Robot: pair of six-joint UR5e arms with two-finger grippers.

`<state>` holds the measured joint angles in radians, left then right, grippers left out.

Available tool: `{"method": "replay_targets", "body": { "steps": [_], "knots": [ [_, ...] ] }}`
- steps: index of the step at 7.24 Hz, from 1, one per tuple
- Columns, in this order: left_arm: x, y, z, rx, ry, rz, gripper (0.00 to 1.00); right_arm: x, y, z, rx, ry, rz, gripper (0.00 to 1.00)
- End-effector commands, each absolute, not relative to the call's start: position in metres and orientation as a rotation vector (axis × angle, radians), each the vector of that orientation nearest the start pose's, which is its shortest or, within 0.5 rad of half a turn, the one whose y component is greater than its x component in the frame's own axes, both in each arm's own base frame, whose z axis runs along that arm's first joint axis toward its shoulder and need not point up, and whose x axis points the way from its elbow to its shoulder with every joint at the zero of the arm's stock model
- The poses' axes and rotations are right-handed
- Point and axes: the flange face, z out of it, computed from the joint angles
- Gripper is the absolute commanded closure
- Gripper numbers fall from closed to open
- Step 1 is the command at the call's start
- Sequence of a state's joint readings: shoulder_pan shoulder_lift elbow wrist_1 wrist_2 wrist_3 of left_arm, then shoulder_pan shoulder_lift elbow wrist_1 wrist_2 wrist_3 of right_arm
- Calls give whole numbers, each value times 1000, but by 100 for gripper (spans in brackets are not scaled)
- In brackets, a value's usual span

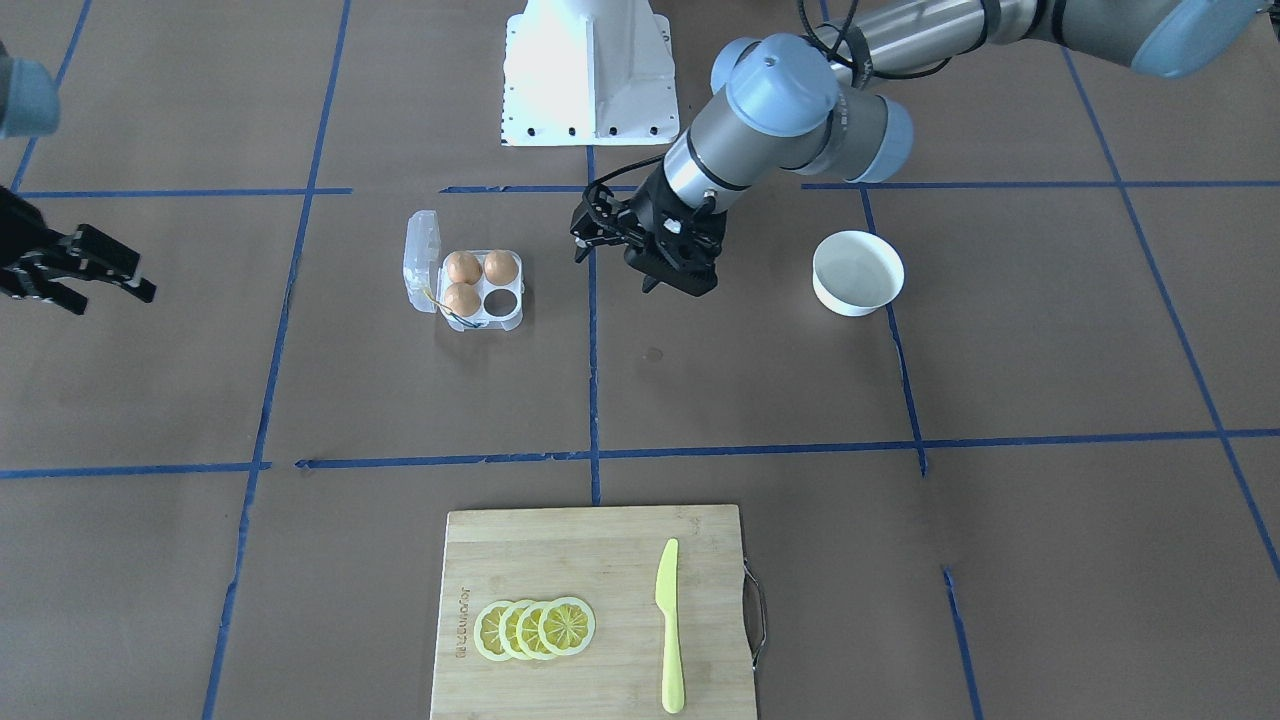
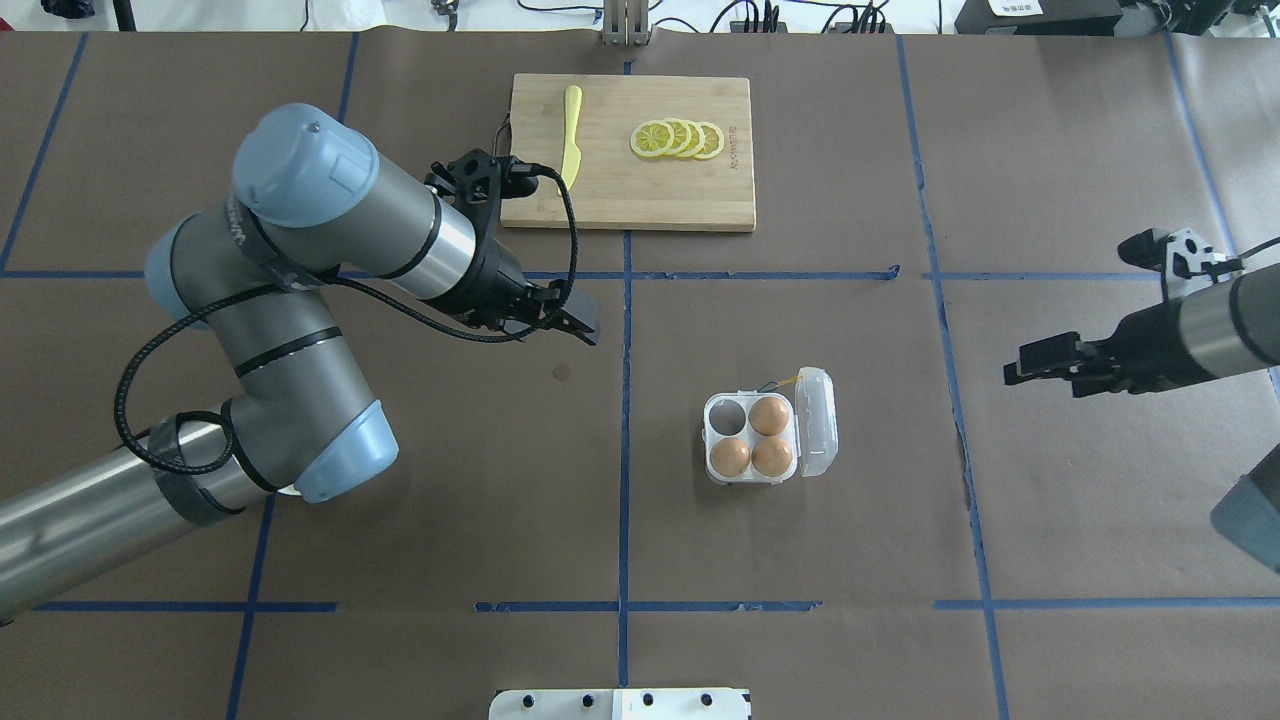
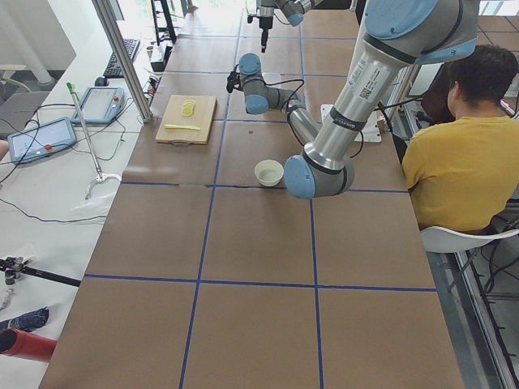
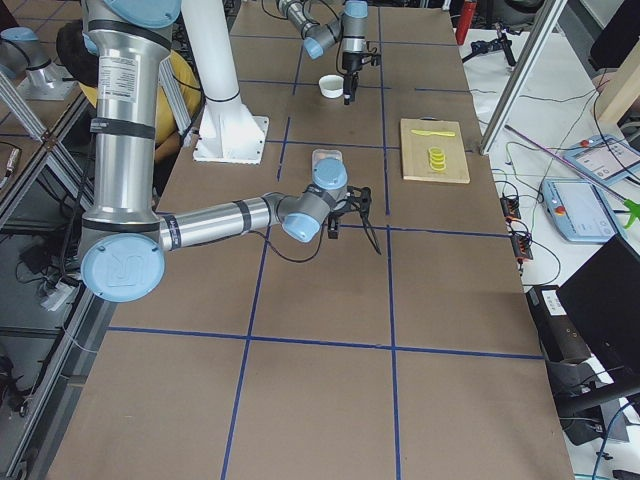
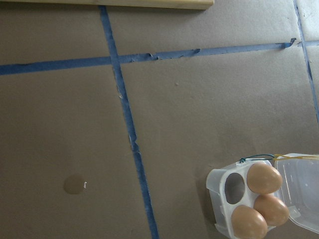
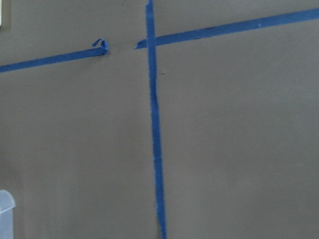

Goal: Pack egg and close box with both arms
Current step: 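Withdraw the left gripper from the box while the right arm reaches toward the lid, then push the clear lid down over the eggs with the right gripper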

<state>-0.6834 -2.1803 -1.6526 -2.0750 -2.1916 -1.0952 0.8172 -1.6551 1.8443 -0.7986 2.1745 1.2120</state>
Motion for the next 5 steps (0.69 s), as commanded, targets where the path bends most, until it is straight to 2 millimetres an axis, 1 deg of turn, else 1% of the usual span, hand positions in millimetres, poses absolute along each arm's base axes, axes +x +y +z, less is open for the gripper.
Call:
{"method": "replay_targets", "body": {
  "steps": [1, 2, 3, 4, 5],
  "knots": [
    [436, -491, 213, 198, 1243, 187, 9, -350, -369, 415, 40, -1139, 192, 0],
    [432, -494, 213, 211, 1240, 192, 9, -393, -369, 375, 41, -1136, 227, 0],
    [432, -495, 214, 212, 1239, 192, 9, -427, -370, 331, 18, -1127, 244, 0],
    [431, -495, 213, 214, 1240, 191, 9, -463, -364, 286, 14, -1114, 270, 0],
    [423, -497, 223, 218, 1230, 188, 9, -474, -370, 257, 19, -1083, 291, 0]
  ]
}}
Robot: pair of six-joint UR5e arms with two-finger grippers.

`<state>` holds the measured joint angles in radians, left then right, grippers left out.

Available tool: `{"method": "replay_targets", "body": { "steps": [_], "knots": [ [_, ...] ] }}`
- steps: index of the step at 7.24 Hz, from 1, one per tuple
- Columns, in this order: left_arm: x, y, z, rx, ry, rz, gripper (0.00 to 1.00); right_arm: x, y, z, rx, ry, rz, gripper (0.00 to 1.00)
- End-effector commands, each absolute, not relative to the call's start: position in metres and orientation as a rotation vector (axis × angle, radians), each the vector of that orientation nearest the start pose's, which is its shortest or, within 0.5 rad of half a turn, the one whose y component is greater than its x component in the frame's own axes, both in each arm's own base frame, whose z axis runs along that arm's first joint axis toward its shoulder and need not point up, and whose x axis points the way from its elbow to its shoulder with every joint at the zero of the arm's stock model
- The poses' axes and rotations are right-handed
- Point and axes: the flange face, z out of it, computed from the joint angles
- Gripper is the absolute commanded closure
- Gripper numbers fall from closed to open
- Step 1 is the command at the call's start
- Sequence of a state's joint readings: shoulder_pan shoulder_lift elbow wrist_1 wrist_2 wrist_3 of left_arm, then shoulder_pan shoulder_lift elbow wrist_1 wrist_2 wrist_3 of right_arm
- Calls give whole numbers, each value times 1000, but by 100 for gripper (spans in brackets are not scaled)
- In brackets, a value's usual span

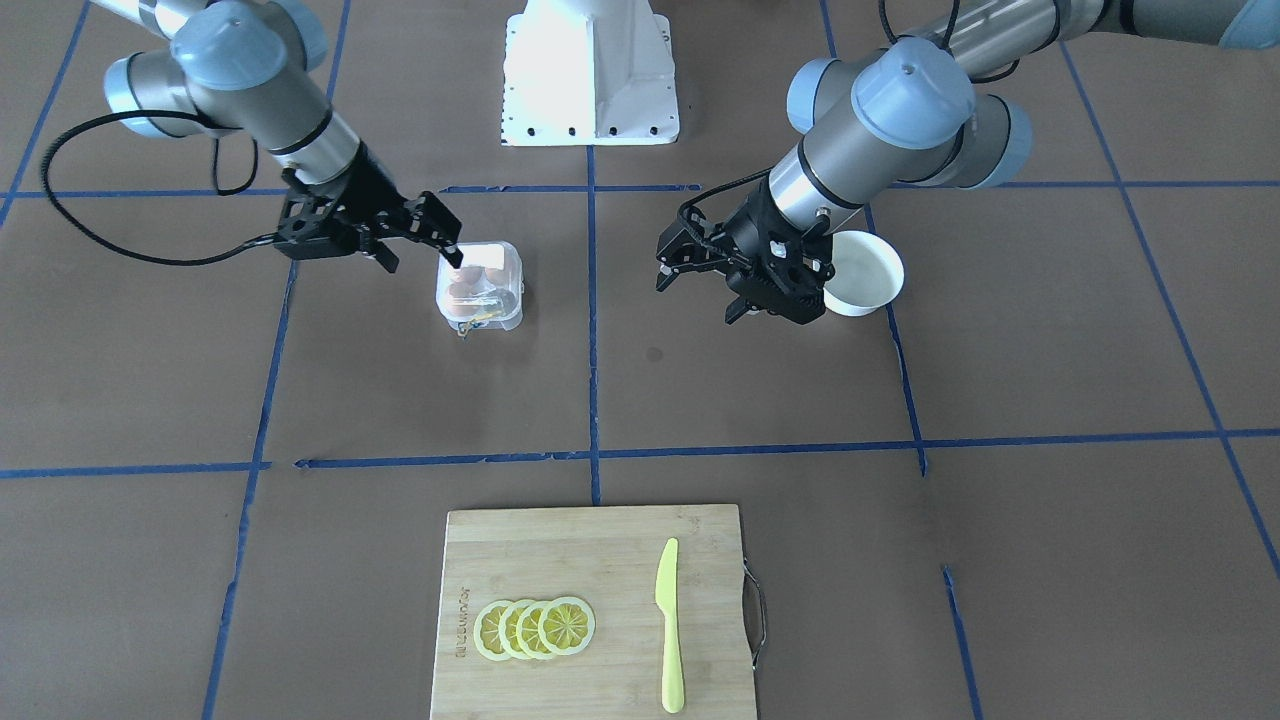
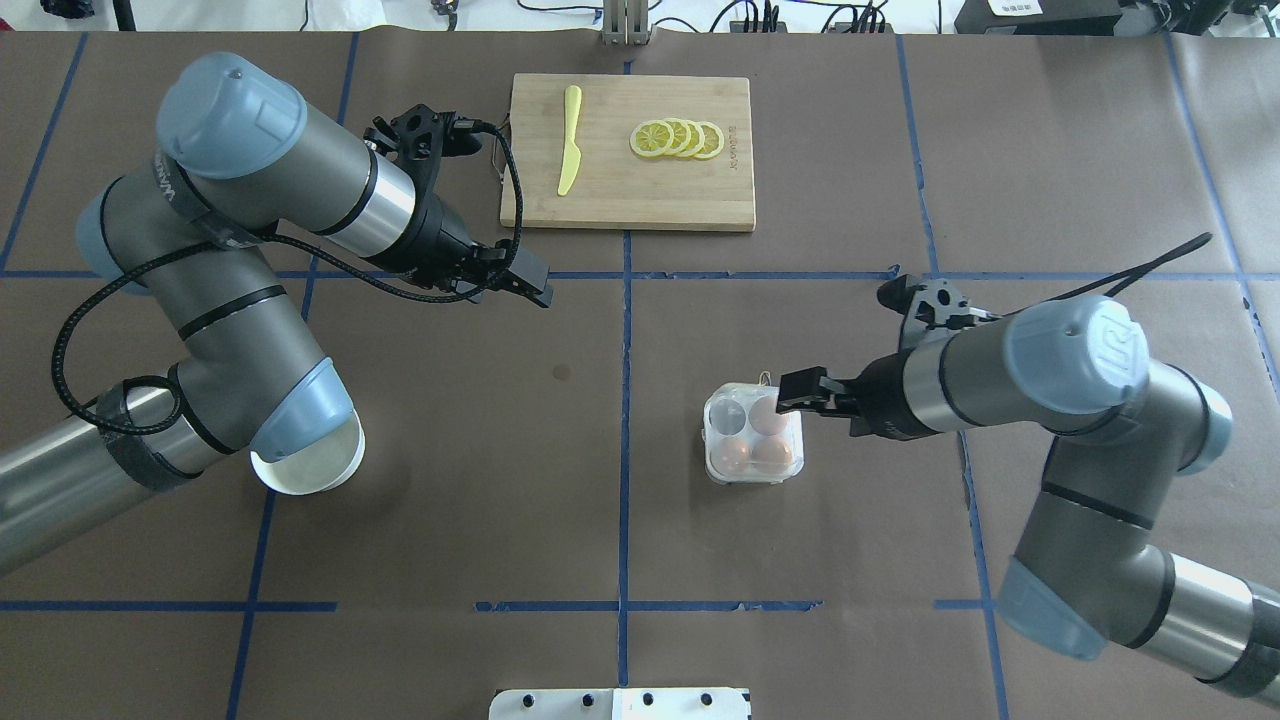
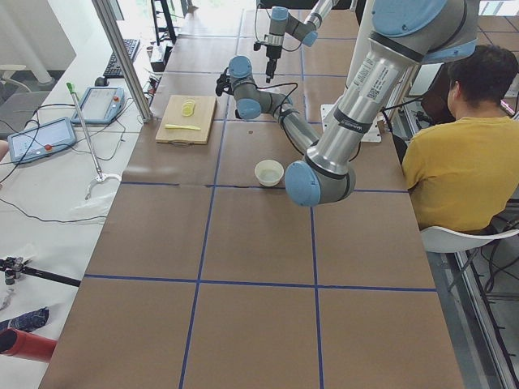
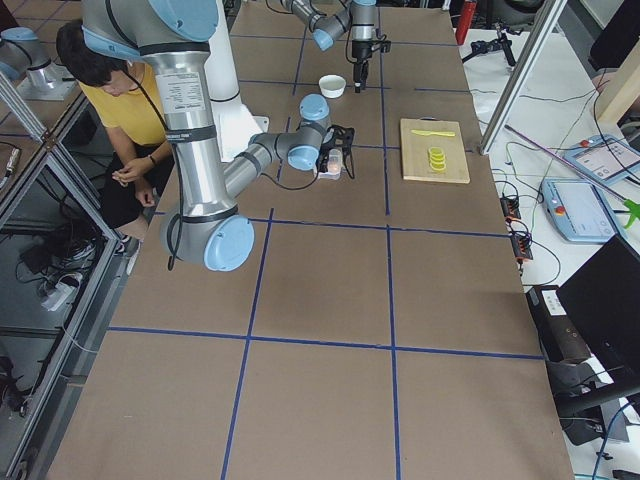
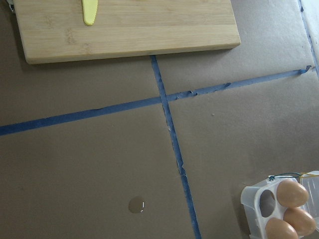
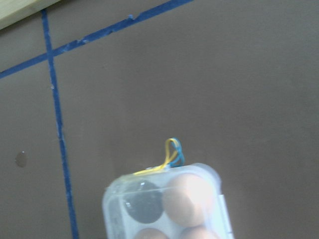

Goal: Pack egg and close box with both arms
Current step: 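Push the clear lid down over the eggs with the right gripper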

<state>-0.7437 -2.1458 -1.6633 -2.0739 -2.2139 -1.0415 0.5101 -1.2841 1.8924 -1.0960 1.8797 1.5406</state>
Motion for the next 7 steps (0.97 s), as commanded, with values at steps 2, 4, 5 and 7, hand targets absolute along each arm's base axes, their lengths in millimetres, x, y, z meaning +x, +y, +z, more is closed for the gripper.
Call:
{"method": "replay_targets", "body": {
  "steps": [2, 4, 5, 7],
  "knots": [
    [403, -502, 235, 250, 1216, 195, 9, -455, -367, 245, 24, -1098, 293, 0],
    [379, -501, 257, 264, 1195, 184, 9, -428, -354, 261, -16, -1066, 286, 0],
    [358, -495, 286, 303, 1157, 237, 9, -395, -362, 294, -38, -1028, 299, 0],
    [289, -505, 354, 389, 1047, 299, 8, -308, -400, 361, -31, -960, 225, 0]
  ]
}}
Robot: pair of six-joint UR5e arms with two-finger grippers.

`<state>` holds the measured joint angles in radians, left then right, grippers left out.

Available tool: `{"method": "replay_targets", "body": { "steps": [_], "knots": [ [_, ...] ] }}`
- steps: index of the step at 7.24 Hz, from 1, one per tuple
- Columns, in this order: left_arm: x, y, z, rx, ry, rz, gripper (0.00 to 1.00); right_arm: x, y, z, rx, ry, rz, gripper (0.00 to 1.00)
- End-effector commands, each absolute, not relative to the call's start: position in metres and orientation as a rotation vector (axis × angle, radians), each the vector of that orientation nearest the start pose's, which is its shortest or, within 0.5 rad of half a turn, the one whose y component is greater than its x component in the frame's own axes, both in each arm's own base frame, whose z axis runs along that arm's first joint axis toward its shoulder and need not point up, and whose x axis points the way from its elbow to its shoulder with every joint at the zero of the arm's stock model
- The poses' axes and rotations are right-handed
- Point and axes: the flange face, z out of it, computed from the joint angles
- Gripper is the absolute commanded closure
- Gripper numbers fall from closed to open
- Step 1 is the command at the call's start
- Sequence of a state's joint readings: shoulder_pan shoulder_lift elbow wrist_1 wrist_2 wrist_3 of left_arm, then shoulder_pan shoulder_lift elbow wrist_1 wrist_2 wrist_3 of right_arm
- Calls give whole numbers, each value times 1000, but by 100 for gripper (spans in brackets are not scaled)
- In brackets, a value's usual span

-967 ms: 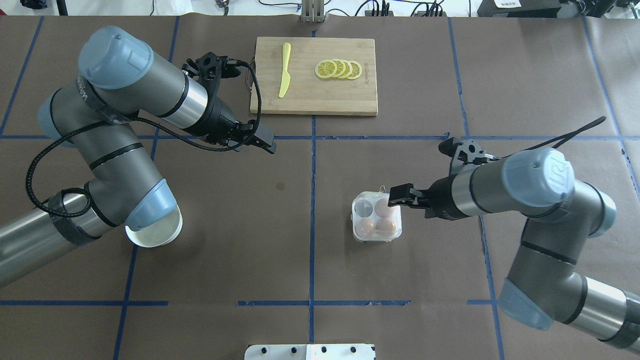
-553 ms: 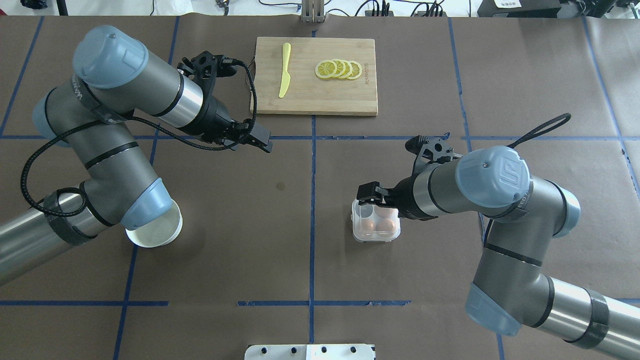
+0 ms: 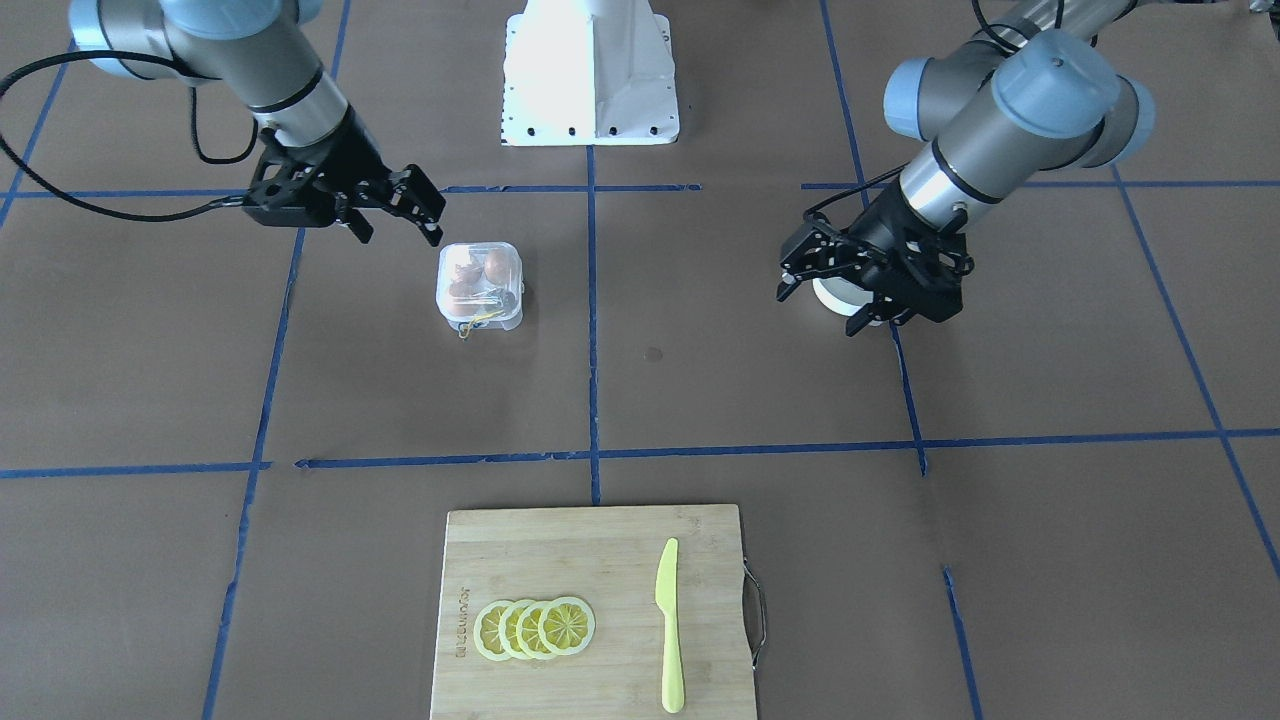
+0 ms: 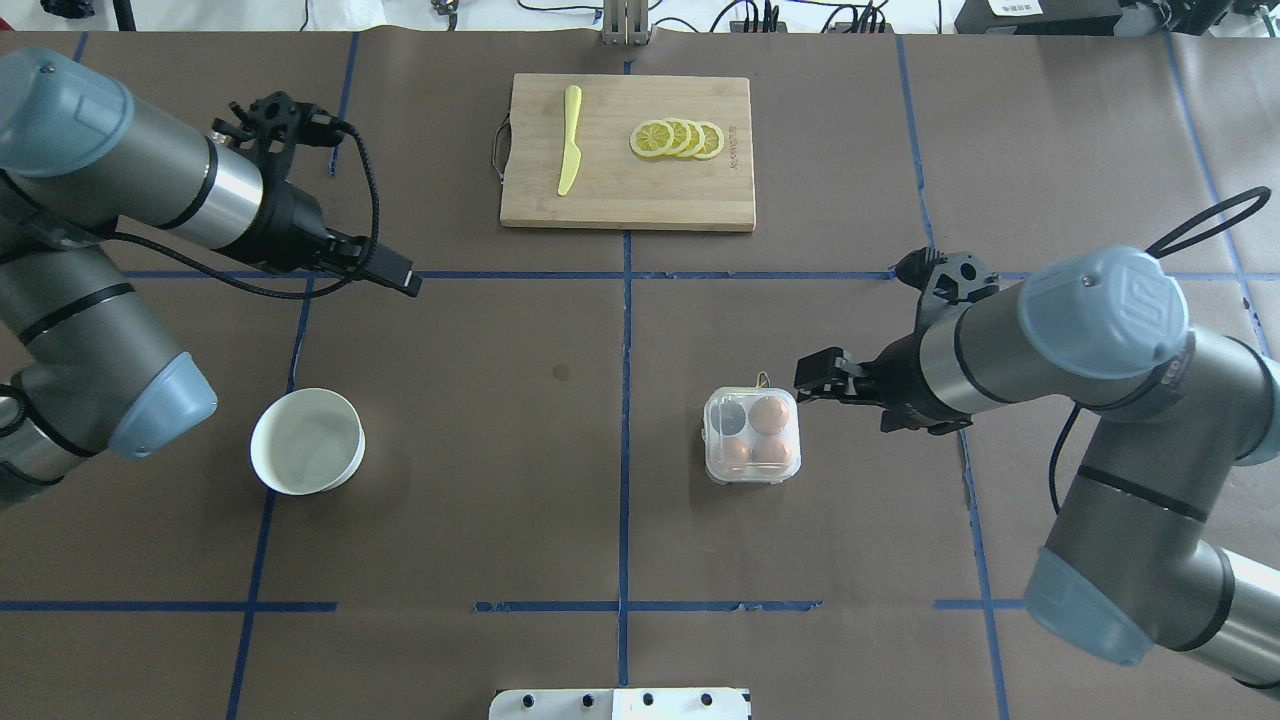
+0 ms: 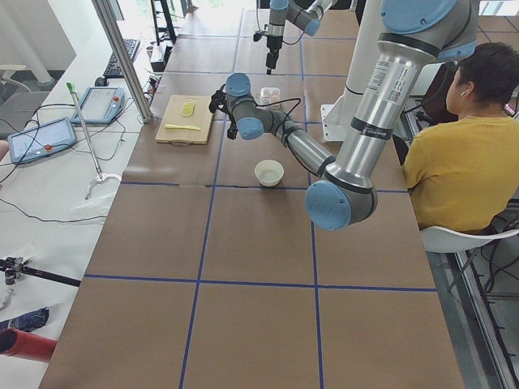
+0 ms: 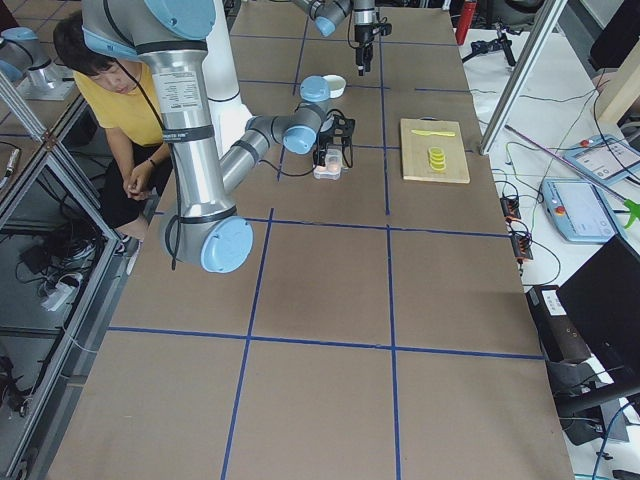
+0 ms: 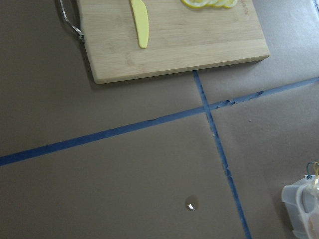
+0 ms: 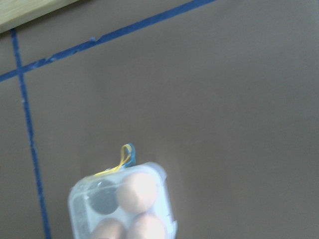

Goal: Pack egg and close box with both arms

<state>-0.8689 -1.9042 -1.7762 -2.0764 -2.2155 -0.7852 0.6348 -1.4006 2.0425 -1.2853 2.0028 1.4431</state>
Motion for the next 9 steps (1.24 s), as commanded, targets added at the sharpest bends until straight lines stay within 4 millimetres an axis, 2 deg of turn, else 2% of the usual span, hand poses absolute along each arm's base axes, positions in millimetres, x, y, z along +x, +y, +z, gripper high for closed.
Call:
{"method": "replay_targets", "body": {
  "steps": [1, 3, 4, 5, 6, 7, 8, 9],
  "knots": [
    [241, -509, 393, 427, 989, 336, 1, -256, -417, 386, -28, -962, 175, 0],
    [154, -510, 462, 484, 880, 417, 1, -151, -434, 448, 5, -945, 132, 0],
    [98, -519, 491, 534, 798, 461, 1, -99, -448, 487, 48, -929, 114, 0],
    [43, -529, 514, 505, 716, 474, 1, -58, -459, 525, 88, -895, 81, 0],
    [-3, -535, 532, 466, 657, 495, 1, -15, -464, 556, 107, -853, 44, 0],
    [-42, -537, 544, 457, 635, 456, 1, 22, -462, 569, 103, -819, -3, 0],
    [-60, -536, 561, 434, 637, 415, 1, 43, -458, 579, 100, -793, -64, 0],
    [-71, -533, 579, 367, 653, 368, 1, 46, -455, 581, 95, -792, -90, 0]
  ]
}}
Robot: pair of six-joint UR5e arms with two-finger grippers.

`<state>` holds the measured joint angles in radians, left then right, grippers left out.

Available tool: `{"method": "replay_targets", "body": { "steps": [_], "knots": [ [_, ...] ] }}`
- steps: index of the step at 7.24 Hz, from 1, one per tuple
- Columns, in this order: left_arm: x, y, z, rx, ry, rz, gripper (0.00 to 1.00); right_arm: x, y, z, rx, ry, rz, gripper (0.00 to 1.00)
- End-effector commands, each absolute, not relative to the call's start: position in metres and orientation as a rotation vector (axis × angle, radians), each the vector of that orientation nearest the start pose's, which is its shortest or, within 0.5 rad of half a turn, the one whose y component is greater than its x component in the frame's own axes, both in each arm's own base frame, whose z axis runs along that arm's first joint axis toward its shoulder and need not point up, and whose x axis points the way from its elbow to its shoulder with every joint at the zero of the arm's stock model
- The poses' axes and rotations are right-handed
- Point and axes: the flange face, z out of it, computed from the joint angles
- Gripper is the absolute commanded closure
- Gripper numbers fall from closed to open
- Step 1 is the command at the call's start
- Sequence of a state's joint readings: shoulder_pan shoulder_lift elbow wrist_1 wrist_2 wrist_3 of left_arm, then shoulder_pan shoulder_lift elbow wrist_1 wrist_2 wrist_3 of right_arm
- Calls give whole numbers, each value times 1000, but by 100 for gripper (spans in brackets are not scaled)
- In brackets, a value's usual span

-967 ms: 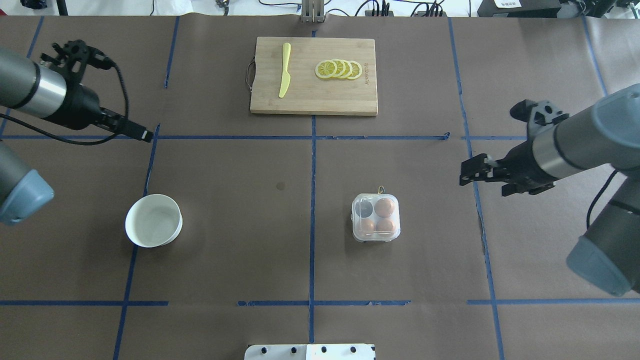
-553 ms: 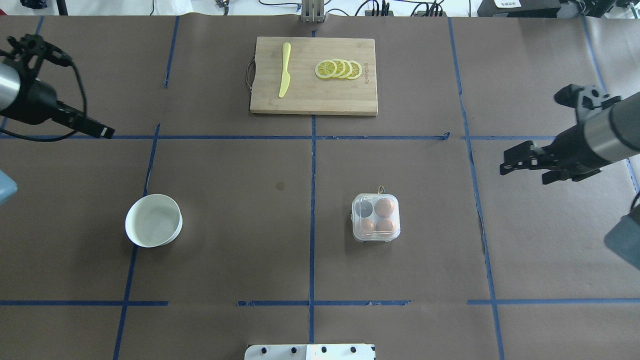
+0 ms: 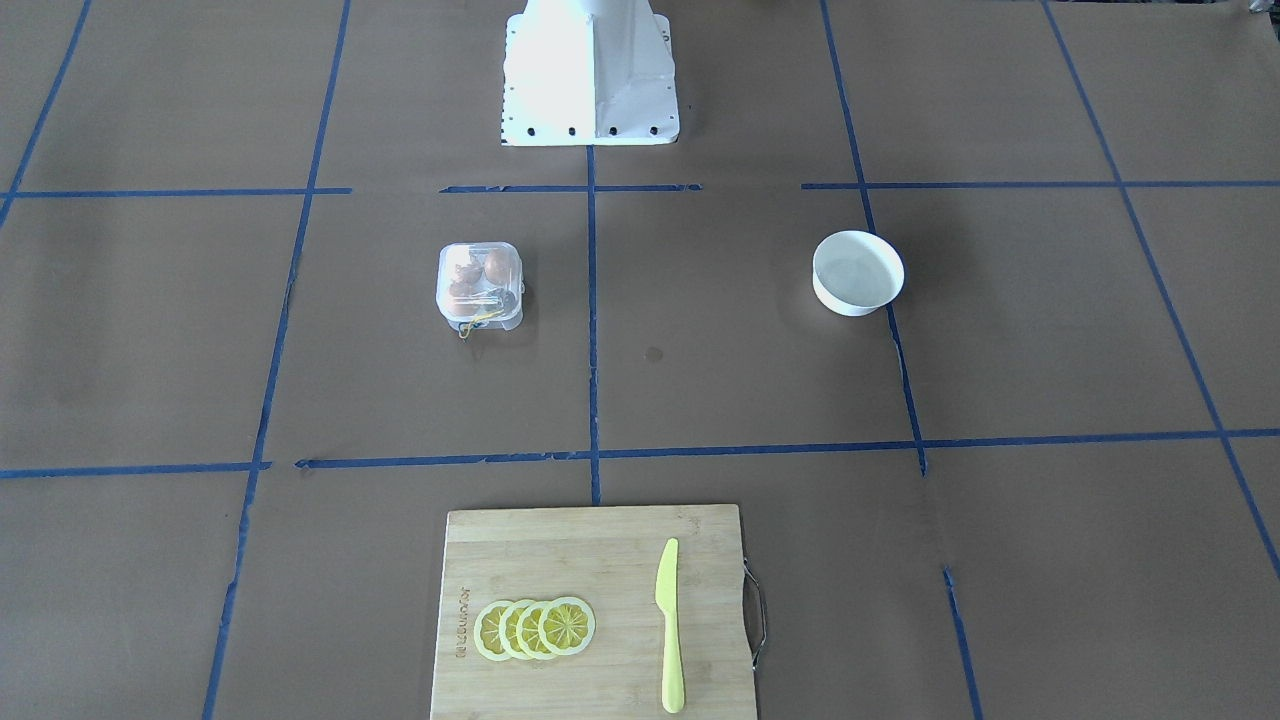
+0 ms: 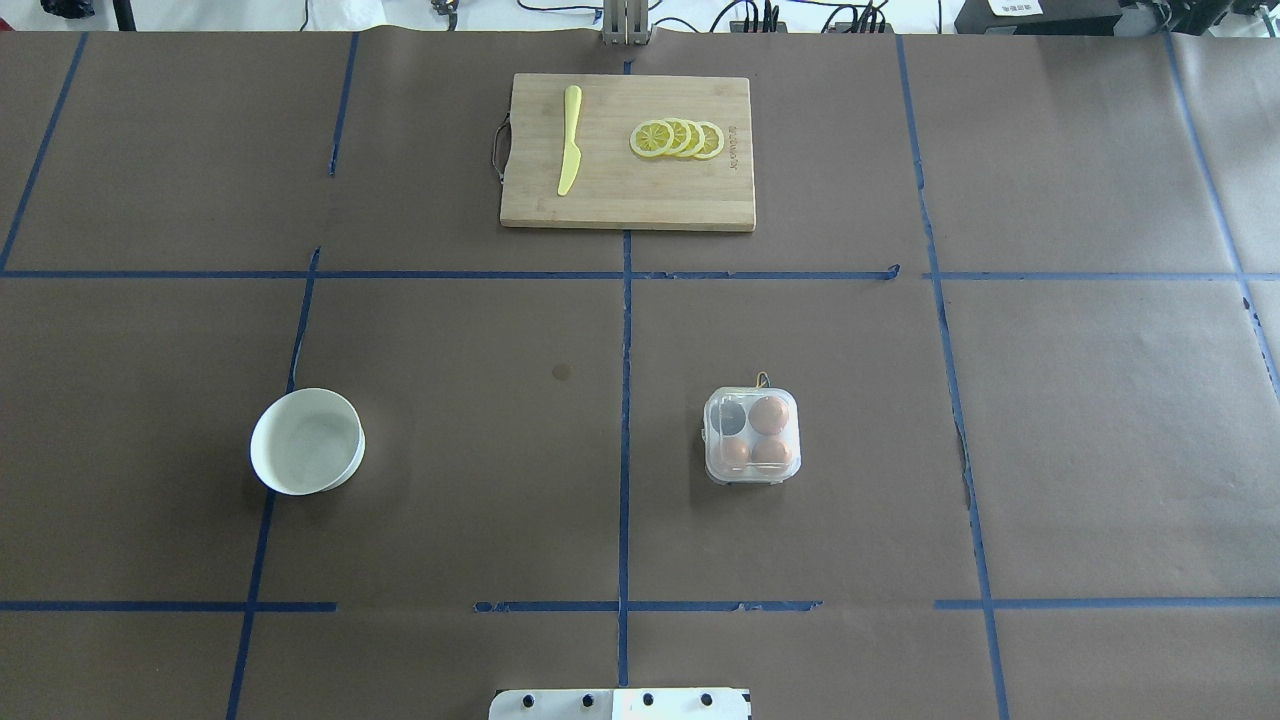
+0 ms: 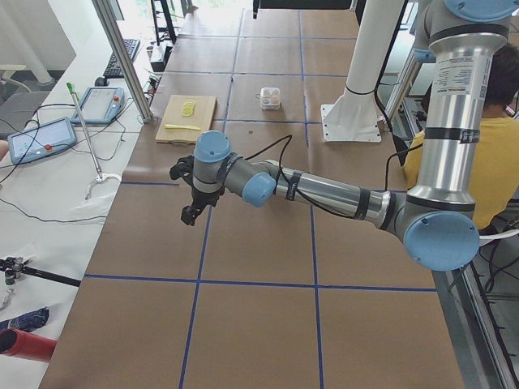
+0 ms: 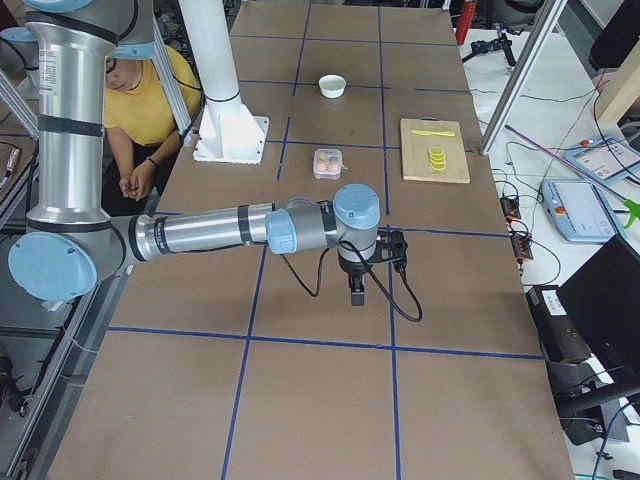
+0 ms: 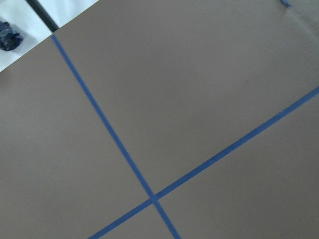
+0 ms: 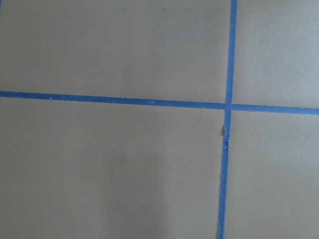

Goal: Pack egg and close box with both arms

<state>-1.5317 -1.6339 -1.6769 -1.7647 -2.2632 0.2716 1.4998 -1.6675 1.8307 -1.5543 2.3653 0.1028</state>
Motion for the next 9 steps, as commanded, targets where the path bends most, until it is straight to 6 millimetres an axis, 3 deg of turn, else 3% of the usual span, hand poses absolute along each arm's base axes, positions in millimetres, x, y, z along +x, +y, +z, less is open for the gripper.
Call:
{"method": "replay_targets", "body": {
  "steps": [1, 3, 5, 6, 7, 9],
  "knots": [
    [-71, -535, 583, 256, 675, 319, 0, 45, -452, 584, 87, -795, -85, 0],
    [-69, -521, 597, 134, 718, 267, 0, 45, -451, 586, 86, -800, -84, 0],
    [-70, -521, 589, 88, 718, 108, 0, 44, -451, 592, 73, -806, -81, 0],
    [-69, -512, 598, 67, 726, 91, 0, 43, -451, 592, 72, -808, -80, 0],
    [-68, -512, 604, 54, 729, 86, 0, 42, -451, 592, 70, -816, -80, 0],
    [-66, -529, 592, 57, 726, 45, 0, 41, -452, 591, 71, -820, -83, 0]
  ]
}}
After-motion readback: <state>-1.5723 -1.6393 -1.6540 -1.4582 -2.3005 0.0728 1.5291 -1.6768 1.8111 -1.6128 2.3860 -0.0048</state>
